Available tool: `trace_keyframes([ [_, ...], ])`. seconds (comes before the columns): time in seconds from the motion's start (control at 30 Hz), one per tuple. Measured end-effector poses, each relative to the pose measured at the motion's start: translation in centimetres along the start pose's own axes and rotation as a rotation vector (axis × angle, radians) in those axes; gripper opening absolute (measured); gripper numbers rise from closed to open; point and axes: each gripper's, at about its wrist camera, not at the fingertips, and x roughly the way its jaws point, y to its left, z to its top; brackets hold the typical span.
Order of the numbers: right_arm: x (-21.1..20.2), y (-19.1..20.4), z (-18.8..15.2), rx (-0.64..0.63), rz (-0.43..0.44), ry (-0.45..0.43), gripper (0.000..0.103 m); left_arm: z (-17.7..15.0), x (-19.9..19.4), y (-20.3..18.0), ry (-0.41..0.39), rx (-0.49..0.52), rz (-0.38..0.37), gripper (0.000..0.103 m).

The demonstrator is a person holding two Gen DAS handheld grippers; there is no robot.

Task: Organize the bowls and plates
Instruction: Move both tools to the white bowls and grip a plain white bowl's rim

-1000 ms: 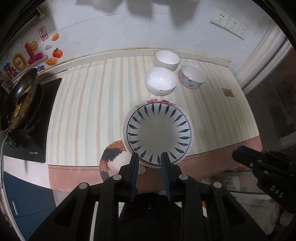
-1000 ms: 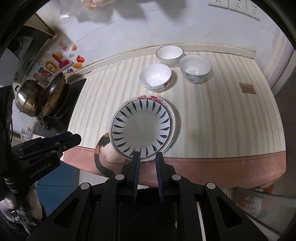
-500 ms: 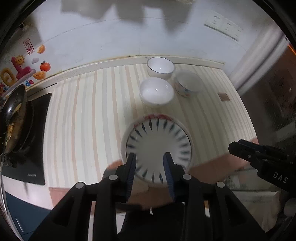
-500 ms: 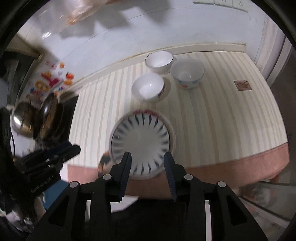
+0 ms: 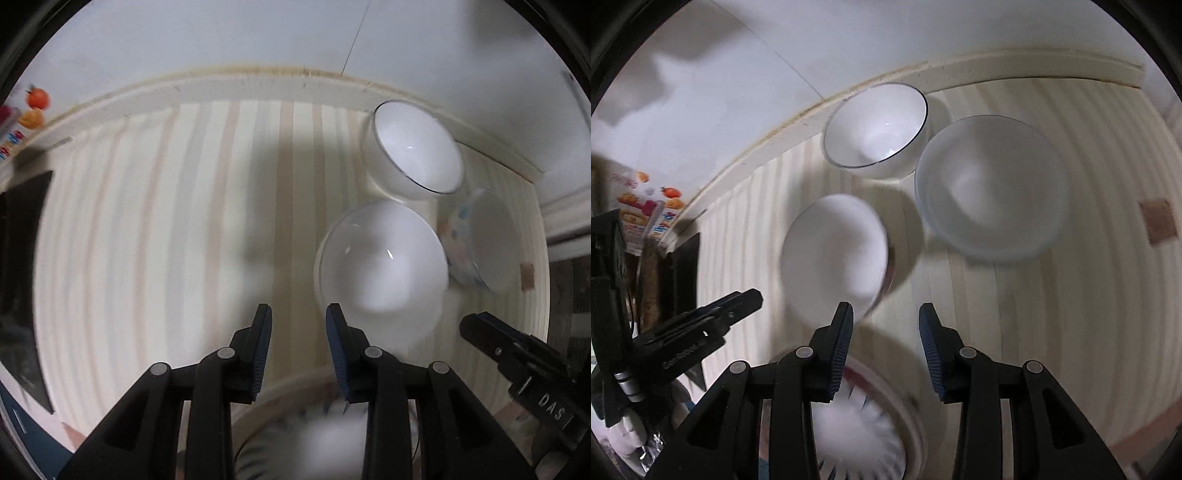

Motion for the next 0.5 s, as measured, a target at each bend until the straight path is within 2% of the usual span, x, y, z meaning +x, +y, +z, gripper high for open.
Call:
trace_keyframes([
  [0.17,3.9,-0.7,3.2,-0.004,0.015,0.063,0.040,1.9,3.8,-0.7,0.062,-0.019,0.004,0.028],
  [0.23,4.9,-0.7,3.8,-0.012,0.029,0.082,0.040,2.2,4.6,-1.1,0.065,-0.011,0.006,0.028],
  [0.27,5.4,-0.6,4.0,-0.019,0.036,0.092,0.035,2.3,4.9,-1.3,0.066,-0.005,0.005,0.028],
  [0.3,5.9,-0.4,4.1,-0.030,0.038,0.099,0.022,2.3,5.0,-1.5,0.063,-0.001,0.000,0.027],
  [0.33,6.1,-0.2,4.1,-0.042,0.037,0.104,0.017,2.3,5.0,-1.7,0.059,0.008,-0.001,0.022],
  [0.5,6.6,0.7,3.8,-0.085,-0.010,0.091,0.014,1.5,3.9,-3.1,0.030,0.047,0.037,0.020],
])
